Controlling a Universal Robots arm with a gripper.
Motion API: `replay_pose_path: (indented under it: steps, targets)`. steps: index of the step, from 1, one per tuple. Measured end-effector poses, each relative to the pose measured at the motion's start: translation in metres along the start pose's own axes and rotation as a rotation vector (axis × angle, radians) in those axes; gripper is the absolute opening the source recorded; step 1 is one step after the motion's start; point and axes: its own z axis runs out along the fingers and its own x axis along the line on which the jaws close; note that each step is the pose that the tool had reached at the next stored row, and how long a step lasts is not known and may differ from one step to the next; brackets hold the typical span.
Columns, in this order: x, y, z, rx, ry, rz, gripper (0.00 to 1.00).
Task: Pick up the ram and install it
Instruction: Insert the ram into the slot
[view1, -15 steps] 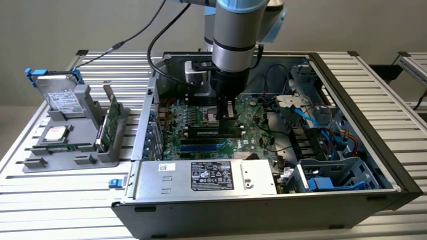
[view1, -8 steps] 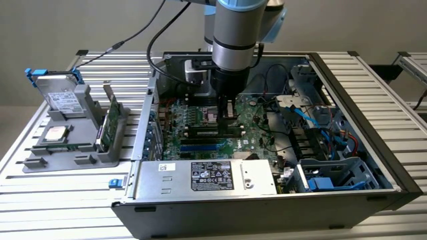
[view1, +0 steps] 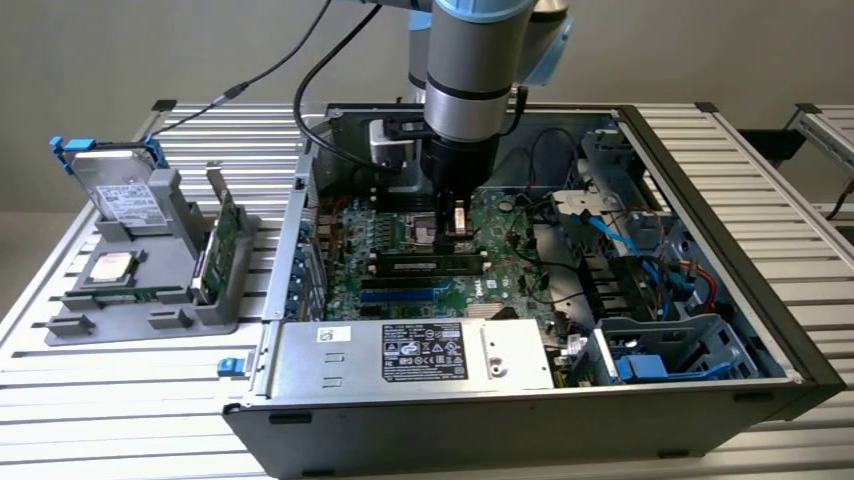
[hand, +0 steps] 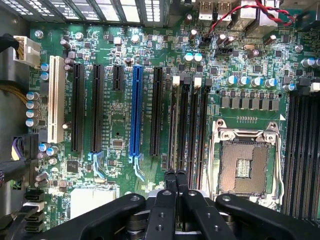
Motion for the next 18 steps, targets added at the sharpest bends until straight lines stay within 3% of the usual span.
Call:
replay_pose_path:
  steps: [18]
  targets:
    - [-0.0020, 0.0064, 0.0009, 0.0000, 0.0001, 0.000, 0.10]
